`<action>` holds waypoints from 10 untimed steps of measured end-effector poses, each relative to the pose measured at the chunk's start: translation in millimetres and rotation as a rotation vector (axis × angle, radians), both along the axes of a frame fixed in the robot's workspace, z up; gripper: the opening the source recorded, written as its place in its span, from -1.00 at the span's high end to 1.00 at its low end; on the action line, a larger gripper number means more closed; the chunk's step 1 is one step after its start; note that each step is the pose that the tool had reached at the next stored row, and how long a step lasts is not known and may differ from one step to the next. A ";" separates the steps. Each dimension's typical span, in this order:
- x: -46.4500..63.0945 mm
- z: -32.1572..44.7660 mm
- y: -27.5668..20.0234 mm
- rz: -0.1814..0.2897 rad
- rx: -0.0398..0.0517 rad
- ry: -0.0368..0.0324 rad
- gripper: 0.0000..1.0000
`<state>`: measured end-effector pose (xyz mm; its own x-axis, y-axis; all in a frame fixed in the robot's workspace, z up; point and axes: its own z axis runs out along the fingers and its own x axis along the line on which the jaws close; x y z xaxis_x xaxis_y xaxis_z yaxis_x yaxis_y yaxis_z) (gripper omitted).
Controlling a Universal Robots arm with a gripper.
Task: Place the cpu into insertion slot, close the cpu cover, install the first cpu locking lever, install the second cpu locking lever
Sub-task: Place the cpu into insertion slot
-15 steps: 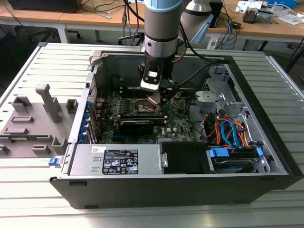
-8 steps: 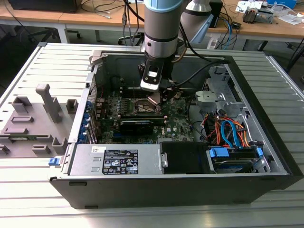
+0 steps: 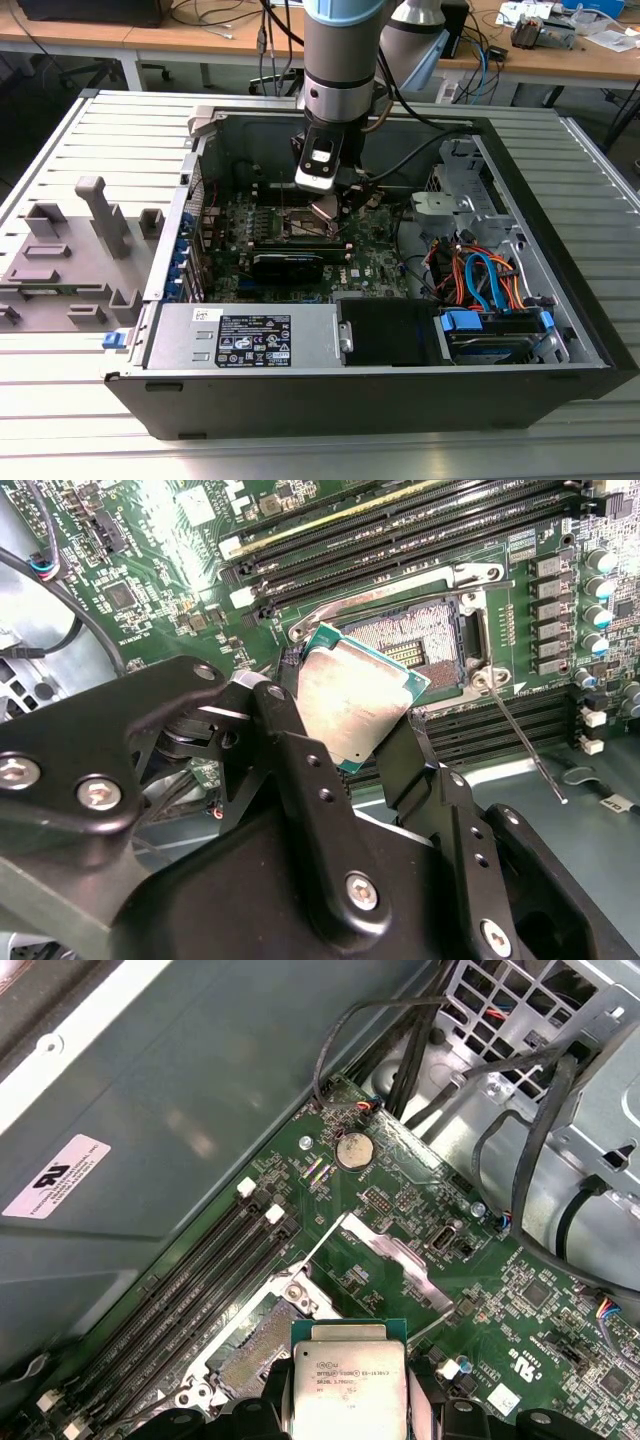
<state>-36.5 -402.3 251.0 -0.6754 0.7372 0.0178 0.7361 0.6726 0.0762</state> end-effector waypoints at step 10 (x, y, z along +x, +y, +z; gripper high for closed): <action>0.0 -0.2 0.0 -0.009 0.0000 0.0000 -0.09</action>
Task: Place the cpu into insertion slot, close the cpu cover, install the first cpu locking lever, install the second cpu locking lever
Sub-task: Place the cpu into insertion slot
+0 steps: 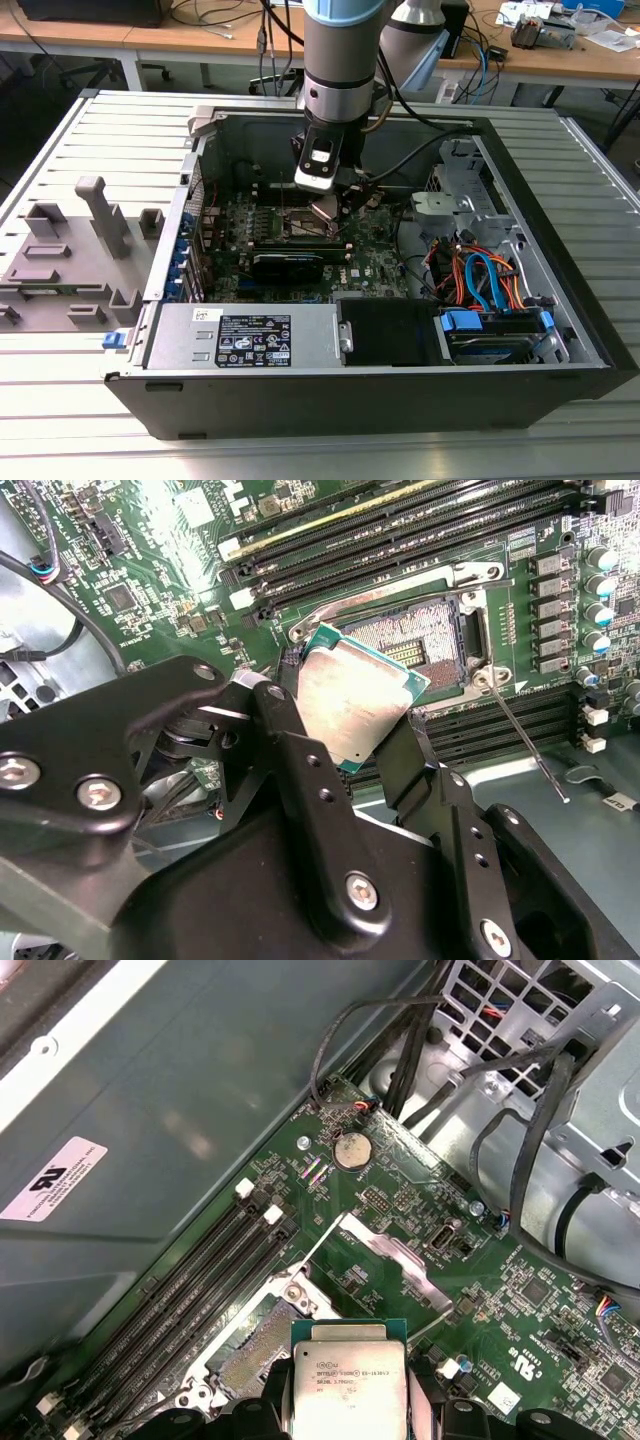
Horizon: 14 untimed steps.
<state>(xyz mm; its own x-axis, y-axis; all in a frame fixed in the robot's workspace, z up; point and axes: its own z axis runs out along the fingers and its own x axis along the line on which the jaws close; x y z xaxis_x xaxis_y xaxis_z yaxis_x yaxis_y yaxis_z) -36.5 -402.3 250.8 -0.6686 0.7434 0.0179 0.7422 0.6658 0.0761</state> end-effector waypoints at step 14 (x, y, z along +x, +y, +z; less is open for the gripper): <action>0.0 -0.2 0.0 -0.009 0.0000 -0.0001 -0.09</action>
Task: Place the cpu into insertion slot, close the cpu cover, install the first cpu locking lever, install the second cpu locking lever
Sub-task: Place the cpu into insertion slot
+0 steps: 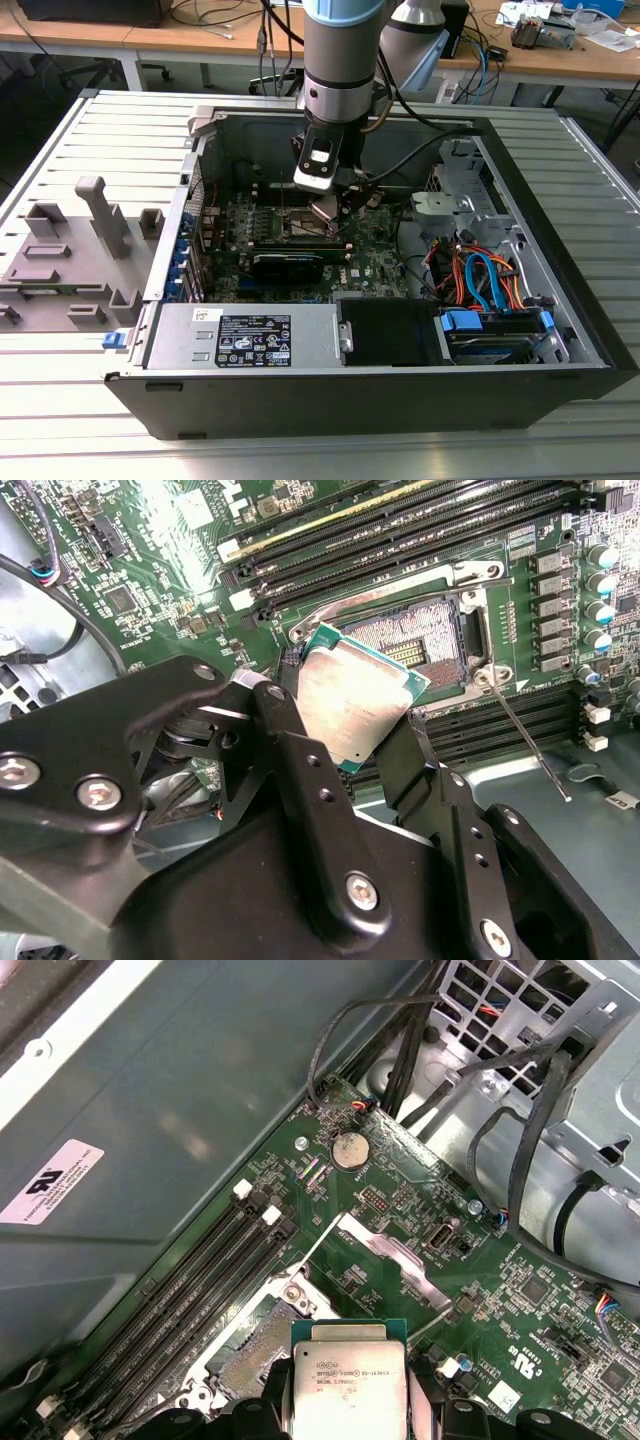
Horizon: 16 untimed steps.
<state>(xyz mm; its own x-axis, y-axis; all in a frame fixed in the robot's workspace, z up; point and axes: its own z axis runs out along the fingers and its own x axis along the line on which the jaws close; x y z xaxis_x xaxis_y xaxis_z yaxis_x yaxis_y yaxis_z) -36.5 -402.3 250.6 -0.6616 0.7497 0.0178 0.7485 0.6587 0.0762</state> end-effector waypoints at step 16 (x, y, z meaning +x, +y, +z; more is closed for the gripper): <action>0.0 -0.2 0.0 -0.012 0.0000 0.0000 -0.09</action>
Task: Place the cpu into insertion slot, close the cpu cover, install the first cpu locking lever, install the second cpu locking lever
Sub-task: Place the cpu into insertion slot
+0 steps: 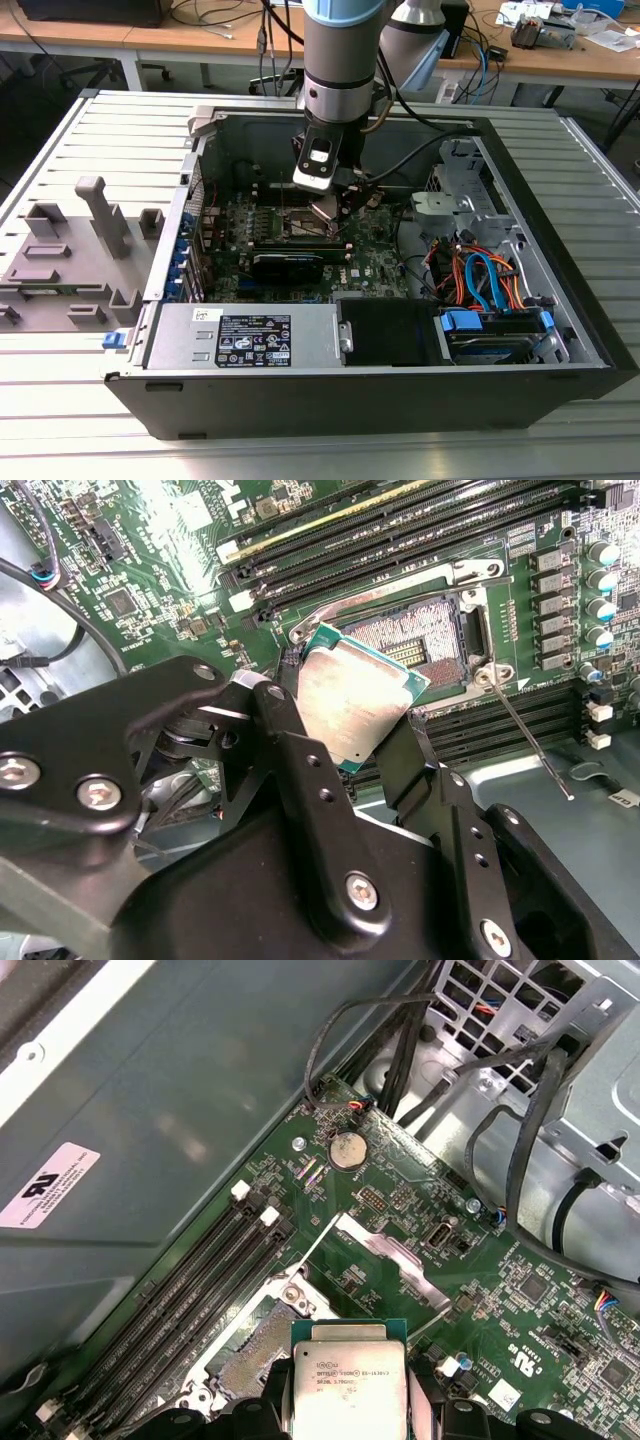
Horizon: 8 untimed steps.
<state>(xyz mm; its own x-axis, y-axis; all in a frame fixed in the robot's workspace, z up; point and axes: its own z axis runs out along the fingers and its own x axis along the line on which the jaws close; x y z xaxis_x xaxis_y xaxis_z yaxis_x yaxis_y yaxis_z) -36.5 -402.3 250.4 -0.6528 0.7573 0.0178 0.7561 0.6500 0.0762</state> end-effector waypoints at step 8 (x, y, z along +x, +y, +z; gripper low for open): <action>0.0 -0.1 0.0 -0.005 0.0000 0.0000 -0.09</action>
<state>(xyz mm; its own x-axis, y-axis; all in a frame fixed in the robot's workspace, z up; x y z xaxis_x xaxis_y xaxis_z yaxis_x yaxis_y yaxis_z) -36.5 -402.3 250.4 -0.6493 0.7603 0.0178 0.7591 0.6465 0.0762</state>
